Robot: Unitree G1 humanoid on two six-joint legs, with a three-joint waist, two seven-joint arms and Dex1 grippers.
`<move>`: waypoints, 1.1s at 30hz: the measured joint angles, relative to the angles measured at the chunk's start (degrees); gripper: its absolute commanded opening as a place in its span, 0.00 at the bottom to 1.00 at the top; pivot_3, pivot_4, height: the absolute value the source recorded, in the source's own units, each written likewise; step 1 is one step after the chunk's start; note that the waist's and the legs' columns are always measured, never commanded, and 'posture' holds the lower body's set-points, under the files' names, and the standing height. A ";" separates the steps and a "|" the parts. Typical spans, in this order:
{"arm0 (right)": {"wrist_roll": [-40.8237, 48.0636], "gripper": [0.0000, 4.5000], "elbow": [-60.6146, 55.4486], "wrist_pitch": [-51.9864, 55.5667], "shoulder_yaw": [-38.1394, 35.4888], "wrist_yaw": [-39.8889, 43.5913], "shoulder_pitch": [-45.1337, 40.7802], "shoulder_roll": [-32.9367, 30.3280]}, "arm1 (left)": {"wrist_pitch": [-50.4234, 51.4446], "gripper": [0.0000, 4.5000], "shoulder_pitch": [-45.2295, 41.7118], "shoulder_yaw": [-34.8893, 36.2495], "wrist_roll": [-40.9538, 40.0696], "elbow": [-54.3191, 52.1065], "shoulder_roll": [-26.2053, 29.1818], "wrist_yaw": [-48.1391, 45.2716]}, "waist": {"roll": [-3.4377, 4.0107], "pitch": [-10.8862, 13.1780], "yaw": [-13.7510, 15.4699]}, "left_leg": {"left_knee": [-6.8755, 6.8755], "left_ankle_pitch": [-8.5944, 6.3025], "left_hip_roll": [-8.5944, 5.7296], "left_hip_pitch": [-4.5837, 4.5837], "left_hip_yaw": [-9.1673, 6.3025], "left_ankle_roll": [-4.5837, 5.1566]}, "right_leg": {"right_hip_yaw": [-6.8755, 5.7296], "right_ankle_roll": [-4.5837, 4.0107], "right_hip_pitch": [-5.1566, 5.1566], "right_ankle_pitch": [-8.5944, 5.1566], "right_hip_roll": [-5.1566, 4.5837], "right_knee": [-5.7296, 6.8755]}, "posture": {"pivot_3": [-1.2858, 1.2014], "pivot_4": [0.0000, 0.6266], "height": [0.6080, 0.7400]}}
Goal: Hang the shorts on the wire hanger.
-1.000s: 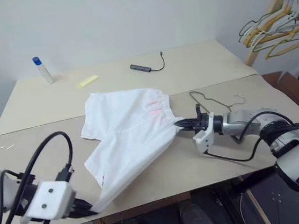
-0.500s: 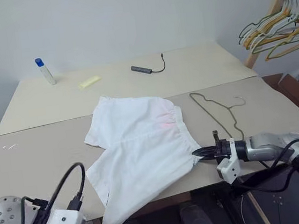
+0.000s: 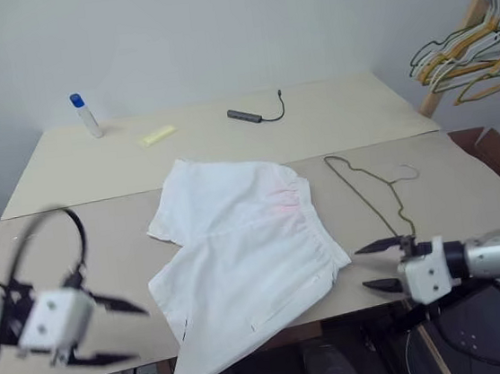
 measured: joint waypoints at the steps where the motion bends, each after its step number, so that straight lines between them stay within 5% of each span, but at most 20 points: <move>1: 3.15 0.76 -0.51 5.38 -2.81 0.04 0.12 0.20 | 2.72 0.64 -4.60 -0.46 -1.93 1.50 0.04 1.15 | 0.00 0.00 0.00 | 0.00 -0.02 0.00 -0.01 0.01 -0.02 | 0.00 0.03 -0.01 0.01 0.01 0.00 | 0.47 0.00 1.00; 7: 9.44 0.76 1.28 36.47 -10.91 -6.44 -5.57 7.21 | 19.24 0.64 -23.81 -8.77 -8.29 0.76 -10.18 20.43 | 0.06 0.02 0.49 | 0.30 -0.11 -0.03 -0.74 -0.21 -0.06 | -0.08 -0.26 -0.48 0.37 0.05 0.07 | 0.46 0.00 1.00; 17: 0.66 0.76 15.92 70.28 -7.69 -10.02 -19.90 17.73 | 33.03 0.64 -31.27 -15.74 -12.49 -7.28 -19.64 35.81 | 0.10 0.06 0.19 | 0.41 -0.12 -0.16 -0.96 -0.11 -0.07 | -0.06 -0.21 -0.66 0.48 0.17 0.00 | 0.46 0.00 1.00; 27: -0.60 0.02 14.41 78.84 -10.90 -5.24 -20.09 20.01 | 33.94 0.65 -31.09 -15.77 -12.28 -8.50 -21.70 37.05 | 0.03 0.01 0.54 | 0.43 -0.12 -0.15 -0.93 0.17 -0.07 | -0.18 -0.19 -0.45 0.47 0.19 -0.19 | 0.46 0.00 1.00; 33: -5.09 0.01 10.64 74.44 -11.63 -7.77 -17.44 20.49 | 33.77 0.65 -33.47 -17.11 -11.28 -6.55 -23.89 36.82 | 0.05 0.02 0.38 | 0.43 -0.12 -0.15 -1.00 0.22 -0.07 | -0.15 -0.12 -0.55 0.44 0.21 -0.20 | 0.45 0.00 1.00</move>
